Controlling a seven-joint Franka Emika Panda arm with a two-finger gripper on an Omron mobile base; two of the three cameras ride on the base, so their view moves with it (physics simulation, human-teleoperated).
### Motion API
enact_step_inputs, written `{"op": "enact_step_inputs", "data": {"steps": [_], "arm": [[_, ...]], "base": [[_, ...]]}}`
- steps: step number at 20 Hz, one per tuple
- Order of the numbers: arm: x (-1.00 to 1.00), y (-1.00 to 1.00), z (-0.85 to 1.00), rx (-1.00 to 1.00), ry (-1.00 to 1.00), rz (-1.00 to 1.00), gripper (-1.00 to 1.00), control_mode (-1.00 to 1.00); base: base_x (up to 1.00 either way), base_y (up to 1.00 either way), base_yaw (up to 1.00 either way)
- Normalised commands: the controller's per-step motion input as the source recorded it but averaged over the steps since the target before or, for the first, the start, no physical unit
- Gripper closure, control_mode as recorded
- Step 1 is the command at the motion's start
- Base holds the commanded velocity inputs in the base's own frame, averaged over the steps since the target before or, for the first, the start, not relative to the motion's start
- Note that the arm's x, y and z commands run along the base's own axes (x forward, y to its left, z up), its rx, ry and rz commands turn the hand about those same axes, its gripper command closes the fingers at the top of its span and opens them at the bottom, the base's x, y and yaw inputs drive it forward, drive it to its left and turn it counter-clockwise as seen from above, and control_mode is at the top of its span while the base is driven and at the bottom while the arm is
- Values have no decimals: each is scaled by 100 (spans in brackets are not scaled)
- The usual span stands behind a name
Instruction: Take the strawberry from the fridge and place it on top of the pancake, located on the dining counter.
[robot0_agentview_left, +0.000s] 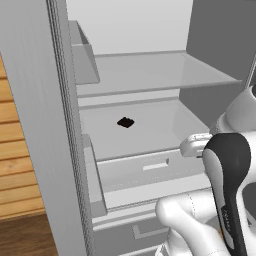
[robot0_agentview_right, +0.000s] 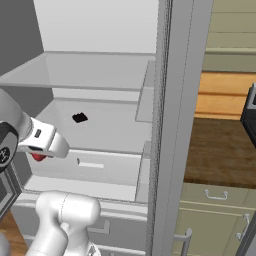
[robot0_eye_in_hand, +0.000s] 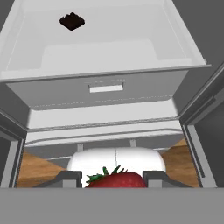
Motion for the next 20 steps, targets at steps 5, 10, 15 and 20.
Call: {"op": "enact_step_inputs", "data": {"steps": [5, 10, 15, 20], "arm": [[0, 0, 0, 0, 0, 0, 100, -100], [-5, 0, 0, 0, -1, 0, 100, 100], [0, 0, 0, 0, 0, 0, 100, 100], [0, 0, 0, 0, 0, 0, 100, 100]], "base": [[0, 0, 0], [-17, 0, 1], [-49, 0, 23], [-54, -3, 55]]}}
